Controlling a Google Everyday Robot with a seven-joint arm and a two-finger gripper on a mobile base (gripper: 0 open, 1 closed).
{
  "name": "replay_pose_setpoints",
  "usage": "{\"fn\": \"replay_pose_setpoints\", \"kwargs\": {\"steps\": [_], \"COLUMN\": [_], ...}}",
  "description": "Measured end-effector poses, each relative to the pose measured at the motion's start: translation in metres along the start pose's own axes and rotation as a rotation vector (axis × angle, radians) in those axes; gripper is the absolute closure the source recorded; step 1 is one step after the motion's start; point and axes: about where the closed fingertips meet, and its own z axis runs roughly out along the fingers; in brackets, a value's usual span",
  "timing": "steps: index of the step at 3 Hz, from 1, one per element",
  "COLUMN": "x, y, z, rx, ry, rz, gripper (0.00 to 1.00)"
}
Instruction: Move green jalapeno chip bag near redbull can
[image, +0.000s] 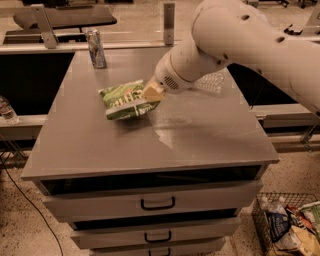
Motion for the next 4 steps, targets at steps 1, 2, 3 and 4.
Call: {"fn": "replay_pose_setpoints", "kwargs": {"steps": [1, 2, 3, 4], "x": [-0.004, -0.015, -0.03, -0.044], "y": [-0.037, -0.064, -0.089, -0.113], "z": [0.017, 0.033, 0.051, 0.065], "rx": [0.059, 0.083, 0.108, 0.139], "ry": [-0.027, -0.045, -0.055, -0.063], "rz": [0.06, 0.086, 0.105, 0.123], "gripper": [1.0, 1.0, 1.0, 1.0]}}
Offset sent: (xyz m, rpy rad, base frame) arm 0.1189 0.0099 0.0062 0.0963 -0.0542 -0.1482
